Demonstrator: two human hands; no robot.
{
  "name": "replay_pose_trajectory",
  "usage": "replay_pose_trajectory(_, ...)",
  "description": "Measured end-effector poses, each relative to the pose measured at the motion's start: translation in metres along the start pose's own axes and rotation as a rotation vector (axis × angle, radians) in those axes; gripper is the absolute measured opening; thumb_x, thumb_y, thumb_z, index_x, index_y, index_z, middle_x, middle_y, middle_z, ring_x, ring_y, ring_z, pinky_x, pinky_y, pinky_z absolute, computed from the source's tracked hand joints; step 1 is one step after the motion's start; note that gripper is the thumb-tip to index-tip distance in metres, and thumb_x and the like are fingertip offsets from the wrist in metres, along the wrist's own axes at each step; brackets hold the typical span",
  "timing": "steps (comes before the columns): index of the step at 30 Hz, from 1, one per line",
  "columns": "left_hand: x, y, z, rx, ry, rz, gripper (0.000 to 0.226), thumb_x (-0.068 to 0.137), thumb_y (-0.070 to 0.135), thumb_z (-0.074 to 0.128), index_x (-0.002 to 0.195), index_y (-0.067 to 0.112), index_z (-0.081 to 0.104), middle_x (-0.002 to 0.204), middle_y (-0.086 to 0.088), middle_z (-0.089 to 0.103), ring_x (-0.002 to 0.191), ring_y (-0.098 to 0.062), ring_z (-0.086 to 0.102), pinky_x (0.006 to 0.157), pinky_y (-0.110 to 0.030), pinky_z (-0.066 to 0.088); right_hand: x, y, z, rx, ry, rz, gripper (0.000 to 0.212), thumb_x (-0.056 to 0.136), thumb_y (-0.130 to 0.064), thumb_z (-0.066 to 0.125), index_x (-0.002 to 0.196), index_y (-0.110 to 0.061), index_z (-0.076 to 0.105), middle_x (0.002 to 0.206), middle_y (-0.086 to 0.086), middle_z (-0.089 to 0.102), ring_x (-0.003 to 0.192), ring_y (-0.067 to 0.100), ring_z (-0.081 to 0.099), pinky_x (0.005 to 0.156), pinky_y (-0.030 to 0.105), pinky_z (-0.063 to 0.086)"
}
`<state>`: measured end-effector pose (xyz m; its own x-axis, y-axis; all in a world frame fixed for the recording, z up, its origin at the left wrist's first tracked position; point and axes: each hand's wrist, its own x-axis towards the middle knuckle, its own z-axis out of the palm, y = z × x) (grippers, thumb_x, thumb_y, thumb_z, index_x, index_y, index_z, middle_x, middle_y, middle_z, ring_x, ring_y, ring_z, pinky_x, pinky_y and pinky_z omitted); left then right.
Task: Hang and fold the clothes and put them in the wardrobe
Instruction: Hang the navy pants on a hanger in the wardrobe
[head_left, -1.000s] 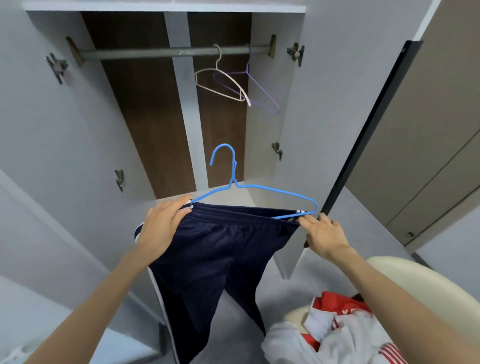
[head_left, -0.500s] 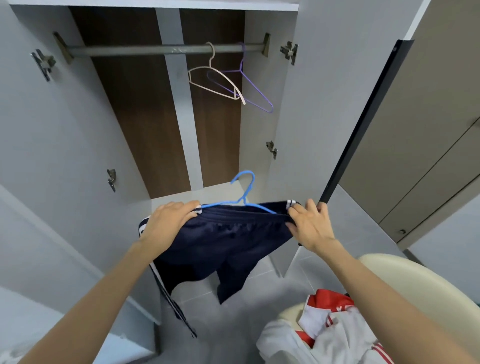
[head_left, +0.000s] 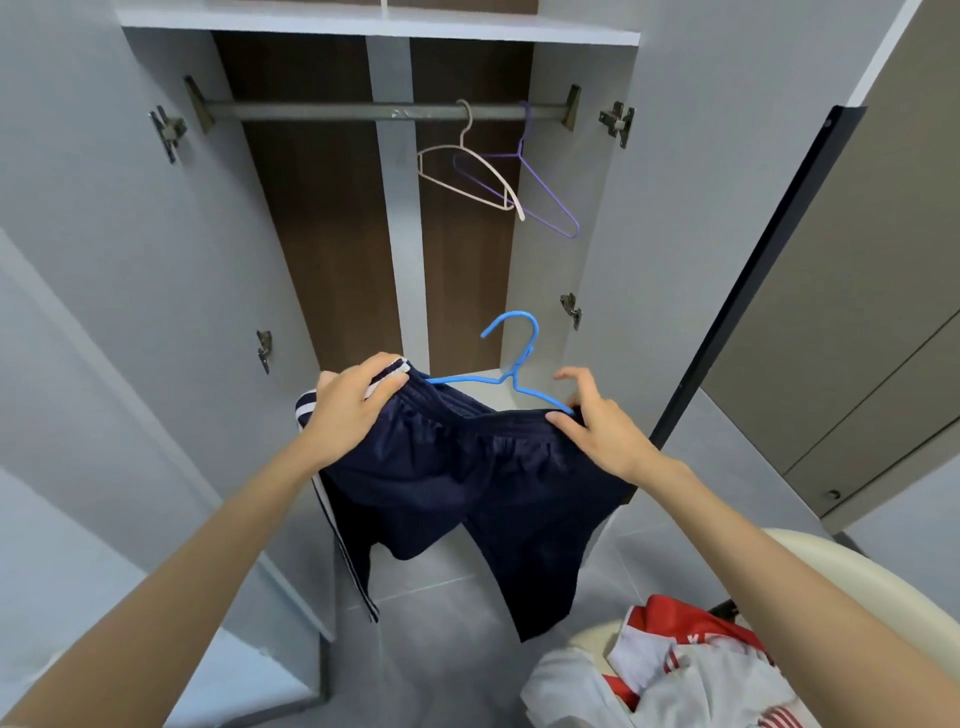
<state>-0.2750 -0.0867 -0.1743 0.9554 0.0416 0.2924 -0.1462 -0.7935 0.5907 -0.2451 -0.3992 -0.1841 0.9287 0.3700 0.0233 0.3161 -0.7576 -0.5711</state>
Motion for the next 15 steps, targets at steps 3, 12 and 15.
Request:
replay_pose_trajectory(3,0.001,0.002,-0.006,0.053,-0.022,0.046,0.024,0.102,0.035,0.042,0.114,0.025,0.060,0.079,0.013,0.059,0.082,-0.016,0.055,0.100,-0.040,0.031,0.000,-0.010,0.001,0.058,0.011,-0.032,0.024,0.102,-0.032,0.045,0.092,-0.021,0.064,0.072,0.000,0.060,0.065,0.018,0.051,0.065,0.031,0.040)
replay_pose_trajectory(12,0.014,-0.001,-0.027,-0.025,-0.199,0.052,0.029,0.098,0.026,0.052,0.127,0.027,0.057,0.126,0.008,0.060,0.118,-0.013,0.053,0.103,-0.039,0.039,0.015,-0.067,0.000,0.198,0.121,-0.097,0.023,0.094,-0.038,0.056,0.074,-0.039,0.067,0.069,-0.003,0.064,0.059,0.014,0.047,0.057,0.029,0.036)
replay_pose_trajectory(15,0.009,0.005,-0.022,0.112,-0.195,0.178,0.025,0.099,0.032,0.049,0.120,0.029,0.063,0.113,0.015,0.063,0.105,-0.008,0.055,0.096,-0.035,0.036,0.018,-0.079,0.004,0.069,0.121,-0.094,0.023,0.095,-0.042,0.054,0.075,-0.041,0.065,0.067,-0.020,0.061,0.062,0.003,0.049,0.052,0.025,0.032)
